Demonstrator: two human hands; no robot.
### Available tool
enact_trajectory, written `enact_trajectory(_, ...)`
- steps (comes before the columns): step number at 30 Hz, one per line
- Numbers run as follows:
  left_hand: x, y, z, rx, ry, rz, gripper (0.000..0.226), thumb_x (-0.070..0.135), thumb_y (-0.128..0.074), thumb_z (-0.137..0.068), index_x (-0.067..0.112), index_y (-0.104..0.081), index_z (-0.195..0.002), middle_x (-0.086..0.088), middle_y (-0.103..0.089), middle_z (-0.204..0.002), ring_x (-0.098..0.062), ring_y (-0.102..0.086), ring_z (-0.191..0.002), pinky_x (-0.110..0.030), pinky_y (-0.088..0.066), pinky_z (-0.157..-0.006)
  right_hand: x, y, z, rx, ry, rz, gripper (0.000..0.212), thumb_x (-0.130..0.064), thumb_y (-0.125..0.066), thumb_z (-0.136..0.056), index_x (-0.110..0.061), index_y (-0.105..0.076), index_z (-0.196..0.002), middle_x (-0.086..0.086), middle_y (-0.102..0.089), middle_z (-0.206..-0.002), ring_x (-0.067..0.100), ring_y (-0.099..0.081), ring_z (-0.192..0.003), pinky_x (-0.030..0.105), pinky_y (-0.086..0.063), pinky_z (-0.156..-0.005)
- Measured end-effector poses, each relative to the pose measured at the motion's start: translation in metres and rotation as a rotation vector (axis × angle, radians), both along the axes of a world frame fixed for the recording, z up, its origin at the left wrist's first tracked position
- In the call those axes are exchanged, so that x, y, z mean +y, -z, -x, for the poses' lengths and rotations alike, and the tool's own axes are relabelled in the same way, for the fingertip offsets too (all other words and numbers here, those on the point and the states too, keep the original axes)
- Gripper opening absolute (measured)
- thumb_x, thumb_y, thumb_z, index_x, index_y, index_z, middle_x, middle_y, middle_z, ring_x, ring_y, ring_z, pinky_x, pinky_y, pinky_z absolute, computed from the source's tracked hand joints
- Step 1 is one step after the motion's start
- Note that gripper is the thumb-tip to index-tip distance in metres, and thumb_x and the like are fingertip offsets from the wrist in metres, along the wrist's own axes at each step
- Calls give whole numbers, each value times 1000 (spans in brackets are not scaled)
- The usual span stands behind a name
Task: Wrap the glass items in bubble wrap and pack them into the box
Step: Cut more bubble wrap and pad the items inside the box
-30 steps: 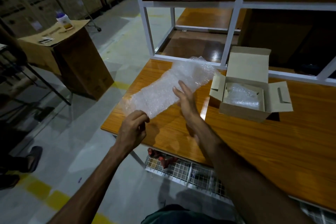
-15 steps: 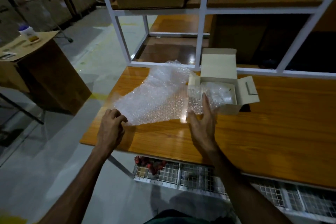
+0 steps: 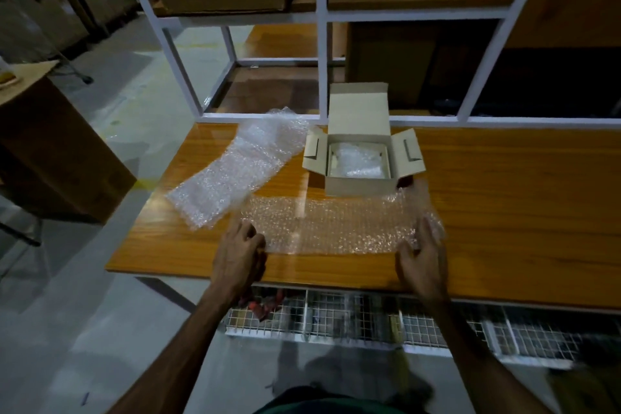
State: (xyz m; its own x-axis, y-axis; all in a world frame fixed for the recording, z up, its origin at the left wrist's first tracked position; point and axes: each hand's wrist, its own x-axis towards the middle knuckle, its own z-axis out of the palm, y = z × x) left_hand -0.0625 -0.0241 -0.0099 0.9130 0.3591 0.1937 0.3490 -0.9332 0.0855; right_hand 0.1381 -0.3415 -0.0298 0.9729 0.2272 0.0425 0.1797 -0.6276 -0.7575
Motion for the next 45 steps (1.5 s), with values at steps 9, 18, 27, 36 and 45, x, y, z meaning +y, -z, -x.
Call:
enact_trajectory(9,-55,2,-32,136,-221,42,11,24,-72,-82,17,-70,-91,-7,-67,-94,-28,-58,-89,-39,-51,-72,-74,-13,-26,2,53,12,69,-19,-66,-100,-21,-36,-161,1,-33,-165,27,-52,-130,41,-51,-96)
enact_trajectory(18,-96,-2,-66,-32,-194,30,28,39,-55,-103,14,-68,-107,-11,-68,-111,-27,-58,-103,-44,-48,-87,-75,-17,-40,-238,19,199,48,-19,-60,-97,-15,-54,-145,7,-43,-159,29,-49,-137,57,-47,-110)
enact_trajectory(27,-121,10,-126,238,-10,218,68,64,-12,-106,29,-23,-164,-9,-11,-175,-33,-6,-162,-65,-18,-126,70,-21,-16,-141,-546,360,62,-31,-46,-108,-21,-25,-165,5,-15,-174,27,-14,-160,50,-13,-129)
enact_trajectory(36,-50,31,-92,279,-180,225,84,89,-2,-93,46,10,-164,-4,21,-172,-27,18,-160,-67,9,-125,14,20,-56,-147,-425,596,79,-79,-3,-98,-37,3,-164,0,18,-172,24,17,-159,55,6,-129)
enact_trajectory(45,-22,28,-66,282,-307,212,92,89,3,-90,38,17,-164,-9,25,-171,-31,20,-159,-62,5,-128,-30,18,-71,-157,-287,615,84,-82,3,-96,-36,0,-166,3,9,-174,25,13,-161,55,3,-129)
